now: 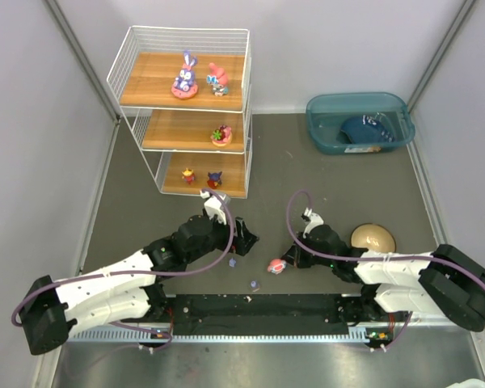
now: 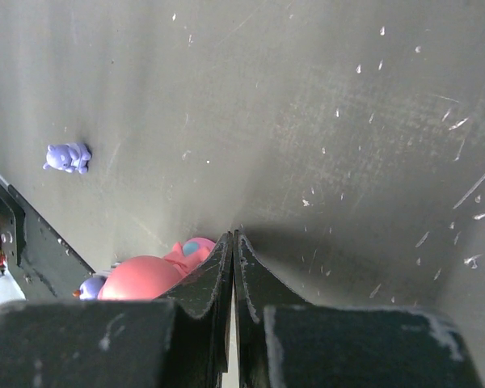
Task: Place and organize the plastic toys onto the shelf
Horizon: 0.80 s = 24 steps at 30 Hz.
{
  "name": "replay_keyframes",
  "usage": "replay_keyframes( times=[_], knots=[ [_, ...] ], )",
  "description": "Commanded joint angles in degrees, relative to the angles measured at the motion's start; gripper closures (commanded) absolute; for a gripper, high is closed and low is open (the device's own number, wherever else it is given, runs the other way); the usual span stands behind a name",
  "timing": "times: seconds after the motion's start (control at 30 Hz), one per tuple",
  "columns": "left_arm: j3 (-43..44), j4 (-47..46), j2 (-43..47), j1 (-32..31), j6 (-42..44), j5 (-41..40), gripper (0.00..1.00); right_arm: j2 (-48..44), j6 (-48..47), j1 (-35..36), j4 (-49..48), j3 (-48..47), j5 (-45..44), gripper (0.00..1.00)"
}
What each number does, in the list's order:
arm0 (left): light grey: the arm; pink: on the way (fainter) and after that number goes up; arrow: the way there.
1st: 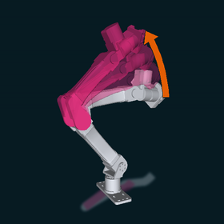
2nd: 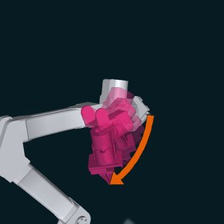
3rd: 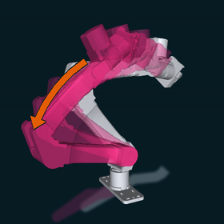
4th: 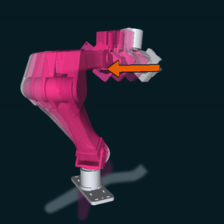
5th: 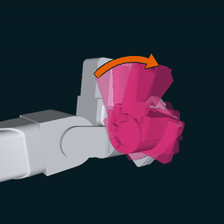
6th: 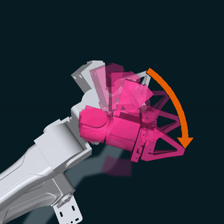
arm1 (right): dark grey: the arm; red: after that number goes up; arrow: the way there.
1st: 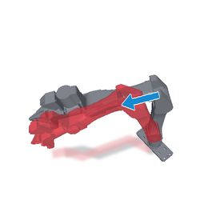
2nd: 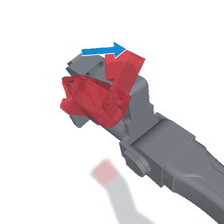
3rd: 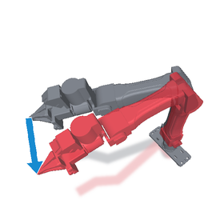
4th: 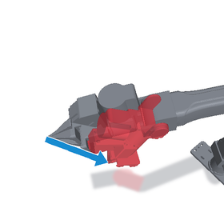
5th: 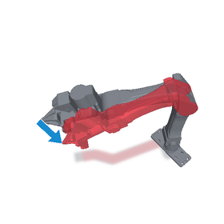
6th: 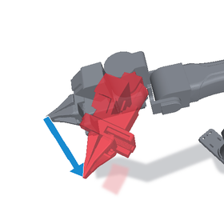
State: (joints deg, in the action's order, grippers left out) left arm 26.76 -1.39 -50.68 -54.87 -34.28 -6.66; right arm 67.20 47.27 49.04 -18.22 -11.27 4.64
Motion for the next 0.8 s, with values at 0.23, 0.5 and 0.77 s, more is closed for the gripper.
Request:
replay_keyframes(
  times=[0.23, 0.5, 0.77],
  knots=[
    [0.1, -2.7, -0.8, -0.1, 0.9, 1.7, 0.01, -2.1, -1.1, 1.3, 7.8, 2.5, 0.1, 1.0],
    [0.4, -3.0, -1.4, -0.1, 0.4, 2.3, 0.02, -3.6, -0.7, 1.8, 7.5, 3.8, 1.3, 1.0],
    [1.0, -3.6, -2.3, -0.1, 0.4, 2.7, 0.02, -2.7, -0.8, 2.6, 5.8, 4.1, 2.7, 1.0]
  ],
)
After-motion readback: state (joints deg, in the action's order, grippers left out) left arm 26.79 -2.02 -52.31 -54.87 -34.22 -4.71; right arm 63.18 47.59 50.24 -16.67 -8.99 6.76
